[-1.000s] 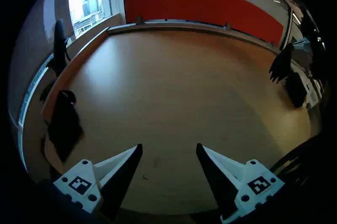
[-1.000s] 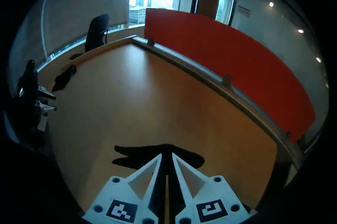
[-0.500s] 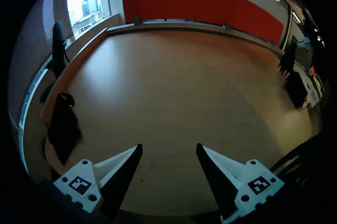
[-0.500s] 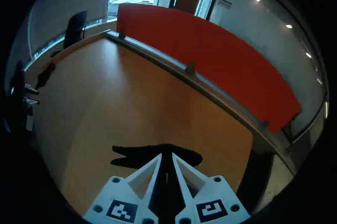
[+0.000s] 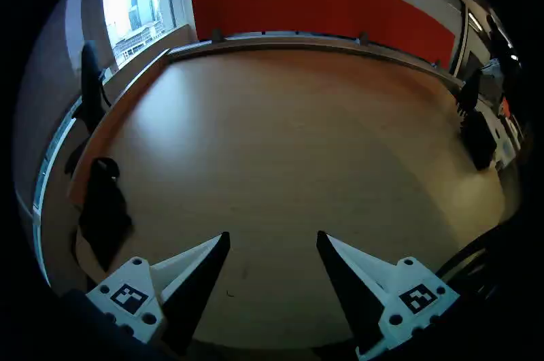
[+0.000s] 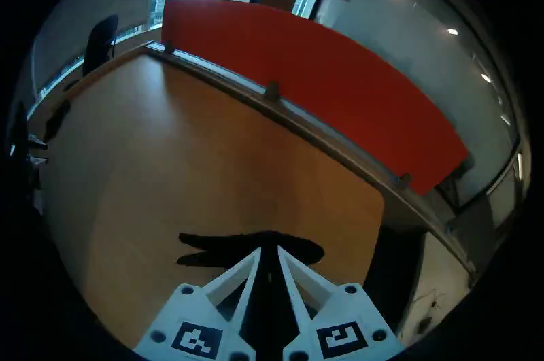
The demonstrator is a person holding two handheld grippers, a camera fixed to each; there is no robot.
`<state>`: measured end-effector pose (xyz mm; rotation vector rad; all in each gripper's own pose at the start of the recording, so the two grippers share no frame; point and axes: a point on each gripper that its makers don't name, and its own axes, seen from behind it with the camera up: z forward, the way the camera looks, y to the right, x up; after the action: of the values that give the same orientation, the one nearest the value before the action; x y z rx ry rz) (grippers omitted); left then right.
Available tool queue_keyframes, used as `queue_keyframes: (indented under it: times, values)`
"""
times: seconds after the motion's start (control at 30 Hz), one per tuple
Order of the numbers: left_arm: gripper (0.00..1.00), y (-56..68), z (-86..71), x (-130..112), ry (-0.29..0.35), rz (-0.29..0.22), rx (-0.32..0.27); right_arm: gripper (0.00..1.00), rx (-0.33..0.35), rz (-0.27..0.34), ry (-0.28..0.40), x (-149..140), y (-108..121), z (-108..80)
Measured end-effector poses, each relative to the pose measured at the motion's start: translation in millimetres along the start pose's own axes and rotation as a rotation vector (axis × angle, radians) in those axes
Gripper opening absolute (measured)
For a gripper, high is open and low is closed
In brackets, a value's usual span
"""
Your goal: Fold towel
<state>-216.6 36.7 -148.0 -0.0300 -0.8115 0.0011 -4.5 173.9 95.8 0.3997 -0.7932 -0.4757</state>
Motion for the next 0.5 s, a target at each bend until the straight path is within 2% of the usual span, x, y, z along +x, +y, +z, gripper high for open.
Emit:
queue_keyframes:
  times: [0.23,0.5]
  values:
    - [0.95,4.3,-0.7,3,0.003,0.012,-0.005,0.08,-0.014,0.014,-0.027,-26,6,-9.7]
    - [0.95,9.2,0.1,6,0.004,0.025,-0.015,0.08,-0.037,0.063,-0.073,-76,14,-30.1]
